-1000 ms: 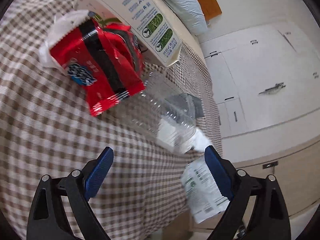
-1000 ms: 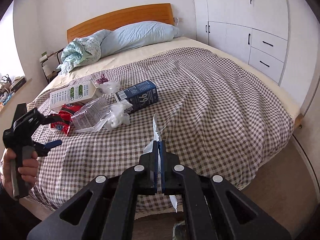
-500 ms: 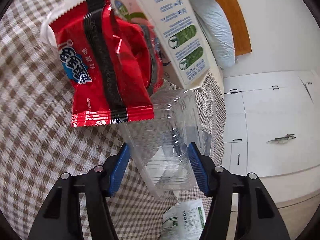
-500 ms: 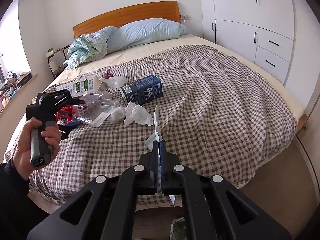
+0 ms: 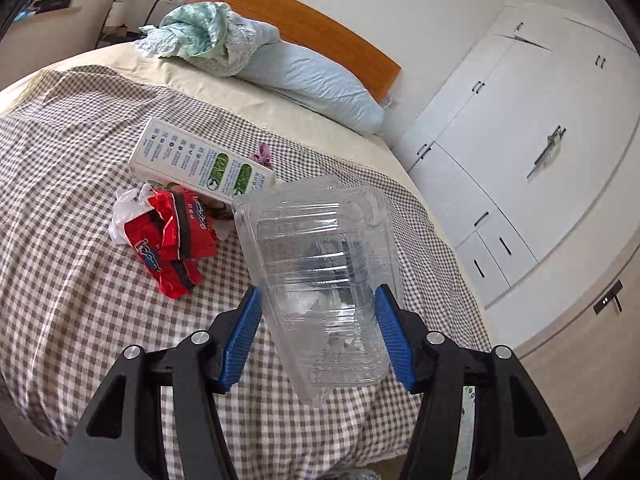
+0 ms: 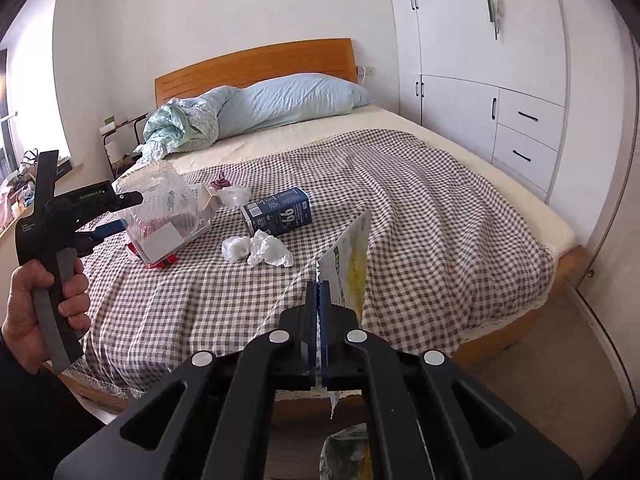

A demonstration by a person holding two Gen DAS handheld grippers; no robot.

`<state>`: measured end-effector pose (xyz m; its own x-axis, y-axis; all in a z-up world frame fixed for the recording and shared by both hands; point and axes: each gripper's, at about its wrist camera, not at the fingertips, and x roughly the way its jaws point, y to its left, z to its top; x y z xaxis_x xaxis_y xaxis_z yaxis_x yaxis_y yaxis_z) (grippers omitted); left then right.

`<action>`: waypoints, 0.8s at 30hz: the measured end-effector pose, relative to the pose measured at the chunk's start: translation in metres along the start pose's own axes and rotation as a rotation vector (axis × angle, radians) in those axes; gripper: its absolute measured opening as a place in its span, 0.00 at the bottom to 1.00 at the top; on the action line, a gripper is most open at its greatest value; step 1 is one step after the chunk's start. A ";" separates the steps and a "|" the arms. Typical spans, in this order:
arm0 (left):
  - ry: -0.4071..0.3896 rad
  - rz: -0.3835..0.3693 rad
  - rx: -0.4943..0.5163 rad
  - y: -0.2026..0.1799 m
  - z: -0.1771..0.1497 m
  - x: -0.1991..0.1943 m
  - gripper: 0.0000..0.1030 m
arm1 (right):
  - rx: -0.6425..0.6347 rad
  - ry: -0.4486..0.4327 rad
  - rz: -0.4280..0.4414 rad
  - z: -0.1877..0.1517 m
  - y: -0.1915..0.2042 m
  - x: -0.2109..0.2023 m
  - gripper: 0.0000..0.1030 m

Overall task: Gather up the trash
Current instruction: 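Grasp the clear plastic clamshell box with the left tool while the right holds the packet, then carry both items over the floral bin and open both tools to drop them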

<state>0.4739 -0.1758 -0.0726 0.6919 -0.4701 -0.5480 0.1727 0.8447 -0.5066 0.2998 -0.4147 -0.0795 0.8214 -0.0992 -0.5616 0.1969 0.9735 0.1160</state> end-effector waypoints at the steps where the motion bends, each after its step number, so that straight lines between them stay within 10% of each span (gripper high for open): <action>1: 0.014 -0.018 0.006 -0.006 -0.006 -0.008 0.54 | -0.007 -0.005 -0.008 -0.001 -0.003 -0.008 0.01; 10: 0.204 -0.206 0.305 -0.086 -0.110 -0.016 0.55 | 0.003 0.144 -0.014 -0.079 -0.056 -0.032 0.01; 24: 0.607 -0.032 0.546 -0.125 -0.254 0.059 0.55 | 0.082 0.447 -0.008 -0.252 -0.113 0.043 0.01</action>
<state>0.3147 -0.3746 -0.2107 0.2072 -0.4204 -0.8834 0.6120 0.7601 -0.2182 0.1783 -0.4768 -0.3231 0.5118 0.0095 -0.8591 0.2590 0.9517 0.1648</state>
